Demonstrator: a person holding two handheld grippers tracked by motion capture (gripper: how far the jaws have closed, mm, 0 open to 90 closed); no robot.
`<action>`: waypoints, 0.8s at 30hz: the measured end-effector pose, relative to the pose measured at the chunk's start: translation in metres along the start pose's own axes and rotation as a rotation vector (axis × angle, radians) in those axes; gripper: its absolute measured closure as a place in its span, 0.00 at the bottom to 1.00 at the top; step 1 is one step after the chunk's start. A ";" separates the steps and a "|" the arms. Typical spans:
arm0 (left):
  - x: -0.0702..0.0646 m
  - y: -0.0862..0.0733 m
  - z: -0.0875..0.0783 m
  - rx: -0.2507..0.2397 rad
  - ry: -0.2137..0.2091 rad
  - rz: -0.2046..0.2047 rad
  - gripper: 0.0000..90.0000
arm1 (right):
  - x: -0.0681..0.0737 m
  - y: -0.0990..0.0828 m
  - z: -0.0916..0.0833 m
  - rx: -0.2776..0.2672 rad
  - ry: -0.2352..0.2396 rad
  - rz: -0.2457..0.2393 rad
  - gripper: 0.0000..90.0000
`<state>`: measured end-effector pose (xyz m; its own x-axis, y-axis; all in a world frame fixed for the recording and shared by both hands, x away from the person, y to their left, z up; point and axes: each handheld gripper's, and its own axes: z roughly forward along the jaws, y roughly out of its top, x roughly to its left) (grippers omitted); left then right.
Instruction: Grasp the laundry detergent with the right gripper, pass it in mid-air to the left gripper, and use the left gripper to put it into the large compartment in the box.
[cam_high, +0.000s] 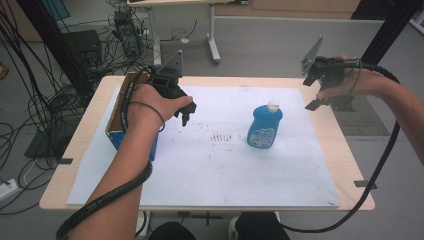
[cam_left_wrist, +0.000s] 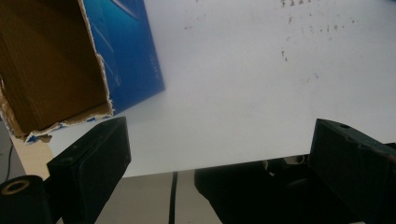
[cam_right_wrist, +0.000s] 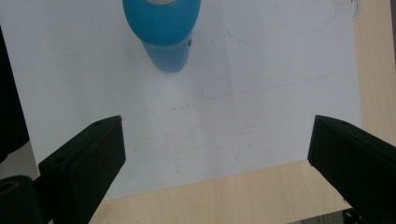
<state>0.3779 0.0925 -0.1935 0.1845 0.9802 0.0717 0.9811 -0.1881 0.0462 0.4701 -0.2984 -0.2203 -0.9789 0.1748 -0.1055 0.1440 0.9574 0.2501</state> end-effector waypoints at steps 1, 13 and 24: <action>0.000 0.000 0.000 0.000 0.000 0.000 0.07 | 0.001 -0.001 0.002 -0.008 0.001 0.004 0.04; -0.006 0.001 -0.001 -0.001 0.000 0.011 0.07 | 0.014 -0.009 0.023 -0.046 0.027 0.021 0.04; -0.010 -0.002 0.000 0.003 -0.001 0.023 0.07 | 0.023 -0.013 0.035 -0.077 0.023 0.027 0.04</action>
<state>0.3745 0.0833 -0.1947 0.2074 0.9756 0.0719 0.9767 -0.2107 0.0410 0.4505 -0.2992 -0.2597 -0.9781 0.1938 -0.0762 0.1593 0.9320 0.3257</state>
